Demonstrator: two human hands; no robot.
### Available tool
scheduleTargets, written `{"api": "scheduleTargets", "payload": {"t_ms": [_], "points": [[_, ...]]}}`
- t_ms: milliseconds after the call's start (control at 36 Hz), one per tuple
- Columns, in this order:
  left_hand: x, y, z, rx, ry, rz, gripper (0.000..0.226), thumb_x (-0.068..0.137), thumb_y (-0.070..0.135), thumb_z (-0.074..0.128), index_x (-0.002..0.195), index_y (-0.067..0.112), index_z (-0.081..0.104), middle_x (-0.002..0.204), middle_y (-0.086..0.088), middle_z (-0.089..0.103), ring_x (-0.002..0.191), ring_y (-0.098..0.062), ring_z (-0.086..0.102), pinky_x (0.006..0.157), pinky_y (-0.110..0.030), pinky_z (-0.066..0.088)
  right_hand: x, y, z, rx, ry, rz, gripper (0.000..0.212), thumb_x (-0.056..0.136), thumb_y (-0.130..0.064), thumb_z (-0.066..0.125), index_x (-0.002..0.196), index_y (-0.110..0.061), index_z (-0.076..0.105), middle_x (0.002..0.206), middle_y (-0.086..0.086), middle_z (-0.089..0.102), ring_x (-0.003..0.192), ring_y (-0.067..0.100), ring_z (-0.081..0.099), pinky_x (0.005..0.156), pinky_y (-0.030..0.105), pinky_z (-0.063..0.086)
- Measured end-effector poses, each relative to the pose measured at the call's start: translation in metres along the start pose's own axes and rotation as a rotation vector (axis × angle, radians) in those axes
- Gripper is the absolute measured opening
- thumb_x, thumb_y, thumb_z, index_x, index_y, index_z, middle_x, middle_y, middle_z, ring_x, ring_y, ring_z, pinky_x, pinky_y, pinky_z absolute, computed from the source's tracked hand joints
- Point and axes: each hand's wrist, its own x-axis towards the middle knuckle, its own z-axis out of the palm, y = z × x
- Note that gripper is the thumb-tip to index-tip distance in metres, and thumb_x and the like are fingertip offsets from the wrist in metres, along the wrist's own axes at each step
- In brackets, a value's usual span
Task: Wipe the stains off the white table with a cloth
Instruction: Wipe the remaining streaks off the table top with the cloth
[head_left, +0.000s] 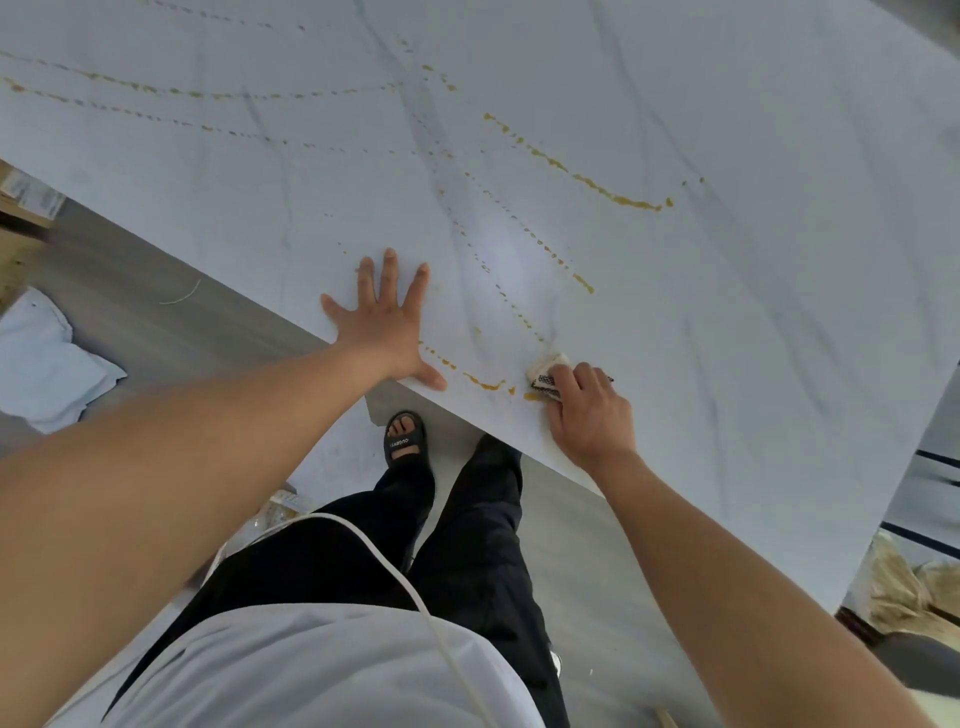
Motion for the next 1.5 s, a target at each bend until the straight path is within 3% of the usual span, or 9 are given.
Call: {"api": "scheduleTargets", "payload": {"t_ms": [556, 694, 778, 861, 944, 1056, 1194, 1389, 1500], "points": [[-0.002, -0.002, 0.000, 0.014, -0.002, 0.021, 0.162, 0.050, 0.086, 0.079, 0.151, 0.035, -0.037, 0.158, -0.006, -0.046, 0.150, -0.038, -0.032, 0.110, -0.082, 0.011, -0.068, -0.038, 0.017, 0.007, -0.104, -0.070, 0.027, 0.086, -0.026, 0.041, 0.102, -0.017, 0.060, 0.090, 0.000, 0.055, 0.077, 0.025, 0.055, 0.046, 0.027, 0.034], [-0.008, -0.001, -0.004, 0.016, -0.011, 0.021, 0.161, 0.051, 0.086, 0.079, 0.150, 0.035, -0.037, 0.158, -0.006, -0.046, 0.150, -0.039, -0.032, 0.111, -0.081, 0.012, -0.068, -0.049, -0.003, 0.085, -0.347, -0.073, 0.027, 0.092, -0.024, 0.043, 0.115, -0.022, 0.057, 0.102, -0.002, 0.057, 0.092, 0.022, 0.055, 0.066, 0.036, 0.047], [-0.012, -0.001, -0.007, 0.016, -0.034, 0.026, 0.159, 0.054, 0.086, 0.077, 0.149, 0.035, -0.039, 0.157, -0.007, -0.047, 0.150, -0.039, -0.032, 0.111, -0.081, 0.013, -0.066, -0.062, -0.021, 0.416, -0.312, 0.203, 0.024, 0.091, -0.018, 0.049, 0.110, -0.025, 0.061, 0.097, -0.008, 0.060, 0.088, 0.015, 0.056, 0.073, 0.032, 0.048], [-0.019, -0.002, -0.014, 0.023, -0.039, 0.030, 0.155, 0.058, 0.085, 0.076, 0.151, 0.035, -0.037, 0.158, -0.006, -0.045, 0.151, -0.038, -0.031, 0.112, -0.080, 0.014, -0.059, -0.072, -0.047, 0.943, -0.057, 0.599, 0.009, 0.091, -0.011, 0.058, 0.096, -0.016, 0.064, 0.076, -0.008, 0.058, 0.066, 0.008, 0.053, 0.061, 0.025, 0.043], [-0.022, -0.006, -0.022, 0.004, -0.037, 0.036, 0.152, 0.061, 0.082, 0.077, 0.154, 0.034, -0.033, 0.162, -0.002, -0.040, 0.153, -0.035, -0.027, 0.113, -0.078, 0.014, -0.052, -0.069, -0.070, 1.437, 0.133, 0.870, 0.005, 0.090, -0.009, 0.063, 0.089, -0.010, 0.059, 0.075, 0.001, 0.054, 0.065, 0.014, 0.051, 0.058, 0.030, 0.040], [-0.020, -0.020, -0.040, 0.059, -0.016, 0.007, 0.155, 0.057, 0.084, 0.077, 0.154, 0.034, -0.033, 0.162, -0.002, -0.040, 0.151, -0.034, -0.031, 0.111, -0.081, 0.010, -0.037, -0.043, -0.084, 1.614, 0.225, 1.047, 0.007, 0.089, -0.011, 0.065, 0.091, -0.018, 0.064, 0.074, 0.000, 0.058, 0.063, 0.015, 0.052, 0.051, 0.028, 0.034], [-0.006, -0.046, -0.069, 0.164, -0.037, -0.005, 0.160, 0.053, 0.078, 0.084, 0.152, 0.037, -0.035, 0.159, -0.001, -0.044, 0.150, -0.033, -0.035, 0.109, -0.083, 0.011, -0.008, 0.004, -0.090, 1.499, 0.249, 1.071, 0.008, 0.088, -0.012, 0.066, 0.090, -0.019, 0.063, 0.077, 0.002, 0.055, 0.066, 0.017, 0.049, 0.050, 0.027, 0.036], [0.010, -0.057, -0.082, 0.277, -0.075, 0.037, 0.159, 0.055, 0.070, 0.088, 0.150, 0.042, -0.036, 0.156, 0.002, -0.048, 0.149, -0.031, -0.036, 0.111, -0.080, 0.018, 0.062, 0.077, -0.119, 1.136, 0.285, 0.909, 0.017, 0.089, -0.026, 0.068, 0.085, -0.016, 0.056, 0.075, 0.000, 0.047, 0.070, 0.017, 0.043, 0.062, 0.032, 0.037], [0.020, -0.051, -0.084, 0.349, -0.077, 0.083, 0.165, 0.051, 0.069, 0.090, 0.148, 0.040, -0.040, 0.146, 0.005, -0.059, 0.149, -0.031, -0.035, 0.112, -0.076, 0.023, 0.111, 0.114, -0.137, 0.867, 0.247, 0.777, 0.007, 0.093, -0.021, 0.059, 0.094, -0.014, 0.059, 0.074, -0.006, 0.054, 0.068, 0.015, 0.050, 0.057, 0.026, 0.041]]}}
